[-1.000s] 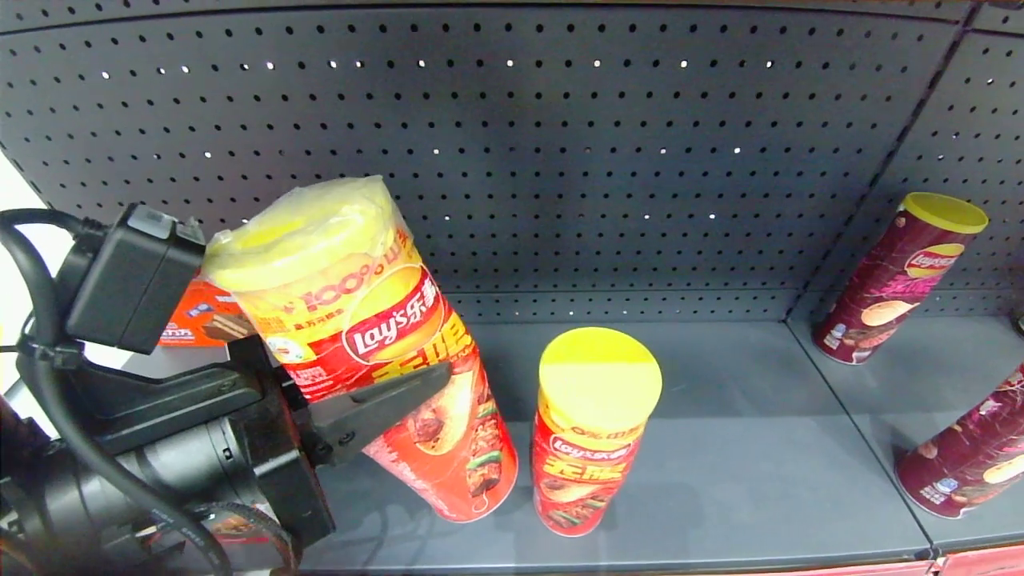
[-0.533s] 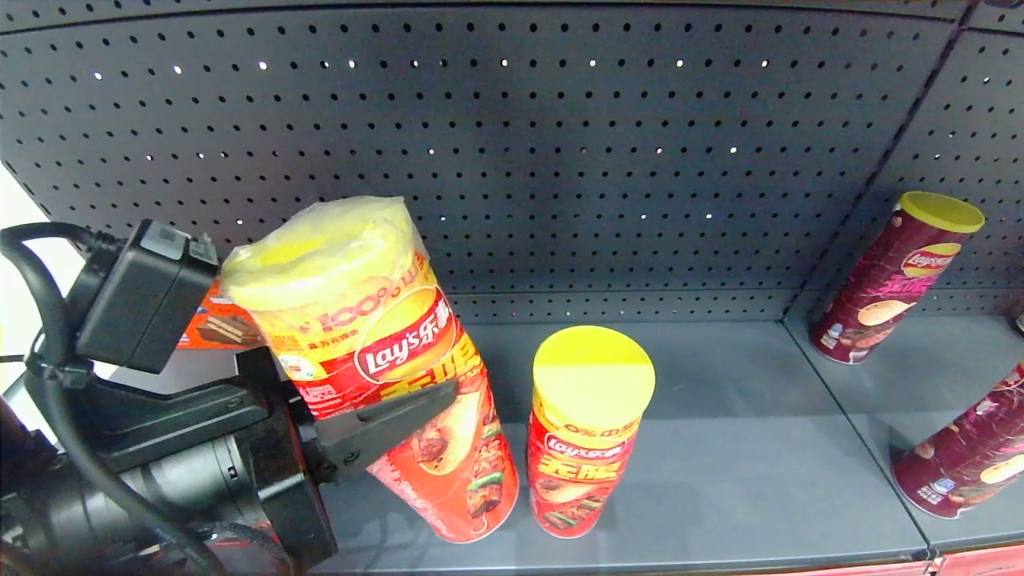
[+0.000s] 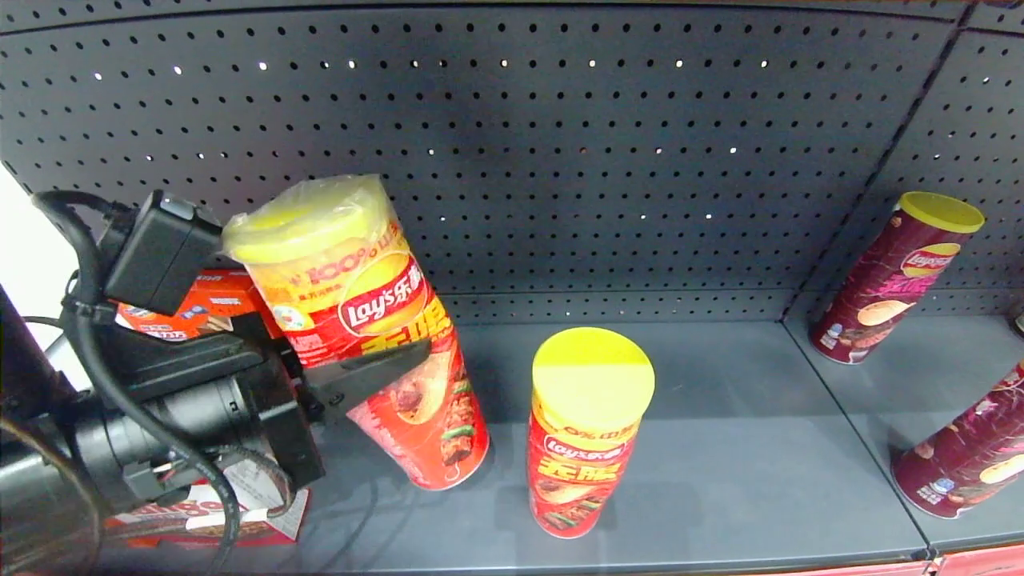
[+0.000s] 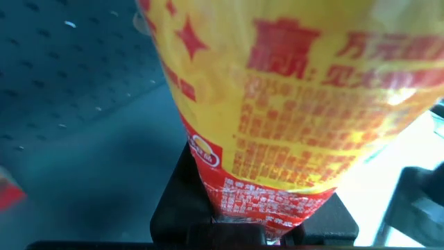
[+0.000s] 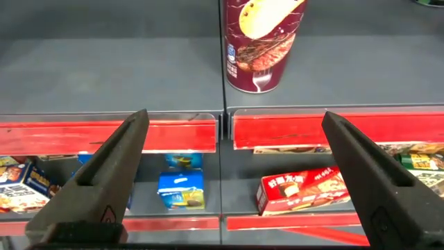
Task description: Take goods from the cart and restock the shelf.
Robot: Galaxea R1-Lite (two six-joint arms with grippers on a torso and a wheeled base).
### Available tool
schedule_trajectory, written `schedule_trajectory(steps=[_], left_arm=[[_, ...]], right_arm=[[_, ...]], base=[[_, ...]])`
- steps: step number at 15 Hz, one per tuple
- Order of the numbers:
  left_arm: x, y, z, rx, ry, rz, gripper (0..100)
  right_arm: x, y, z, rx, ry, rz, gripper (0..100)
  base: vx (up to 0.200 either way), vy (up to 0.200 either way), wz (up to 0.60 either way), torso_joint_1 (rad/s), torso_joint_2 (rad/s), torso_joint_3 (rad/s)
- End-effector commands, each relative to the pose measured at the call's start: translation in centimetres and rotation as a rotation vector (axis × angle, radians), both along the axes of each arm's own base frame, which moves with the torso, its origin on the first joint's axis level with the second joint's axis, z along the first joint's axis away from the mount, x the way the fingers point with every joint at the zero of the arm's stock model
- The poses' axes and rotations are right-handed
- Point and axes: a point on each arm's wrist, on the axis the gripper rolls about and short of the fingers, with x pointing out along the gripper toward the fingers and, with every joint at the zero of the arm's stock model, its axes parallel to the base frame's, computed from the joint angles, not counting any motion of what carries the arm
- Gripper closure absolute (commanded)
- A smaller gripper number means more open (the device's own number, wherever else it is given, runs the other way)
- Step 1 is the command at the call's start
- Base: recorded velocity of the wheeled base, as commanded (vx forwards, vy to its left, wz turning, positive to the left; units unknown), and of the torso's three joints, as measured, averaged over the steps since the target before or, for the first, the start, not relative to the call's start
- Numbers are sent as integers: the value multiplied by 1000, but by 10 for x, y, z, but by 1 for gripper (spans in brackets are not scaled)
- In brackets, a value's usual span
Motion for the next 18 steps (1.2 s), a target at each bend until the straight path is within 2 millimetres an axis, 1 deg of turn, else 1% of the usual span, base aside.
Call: schedule_trajectory(steps=[1, 2, 3, 5, 6, 8, 10, 11, 12, 13, 14, 16, 18], left_arm=[[28, -7, 9, 2, -15, 17, 100], [33, -10, 12, -2, -20, 17, 100], [35, -13, 12, 3, -16, 9, 100], [43, -16, 7, 60, -23, 10, 100], [46, -16, 0, 150, -6, 2, 100], [48, -21, -3, 217, -5, -35, 100], [72, -34, -4, 235, -30, -65, 100], [81, -38, -3, 235, -40, -66, 100], [99, -46, -1, 235, -56, -66, 100], [108, -51, 0, 229, -61, -63, 100], [121, -58, -1, 227, -66, -62, 100], [135, -67, -7, 231, -58, -65, 100], [142, -70, -11, 236, -54, -65, 100]], right_arm=[[0, 0, 0, 0, 2, 0, 0], [0, 0, 0, 0, 2, 0, 0], [0, 0, 0, 0, 2, 0, 0], [0, 0, 0, 0, 2, 2, 0], [0, 0, 0, 0, 2, 0, 0], [0, 0, 0, 0, 2, 0, 0], [0, 0, 0, 0, 2, 0, 0], [0, 0, 0, 0, 2, 0, 0], [0, 0, 0, 0, 2, 0, 0], [0, 0, 0, 0, 2, 0, 0], [0, 0, 0, 0, 2, 0, 0], [0, 0, 0, 0, 2, 0, 0], [0, 0, 0, 0, 2, 0, 0]], base=[[0, 0, 0, 0, 0, 0], [0, 0, 0, 0, 0, 0], [0, 0, 0, 0, 0, 0], [0, 0, 0, 0, 0, 0], [0, 0, 0, 0, 0, 0], [0, 0, 0, 0, 0, 0], [0, 0, 0, 0, 0, 0], [0, 0, 0, 0, 0, 0], [0, 0, 0, 0, 0, 0], [0, 0, 0, 0, 0, 0], [0, 0, 0, 0, 0, 0], [0, 0, 0, 0, 0, 0], [0, 0, 0, 0, 0, 0]])
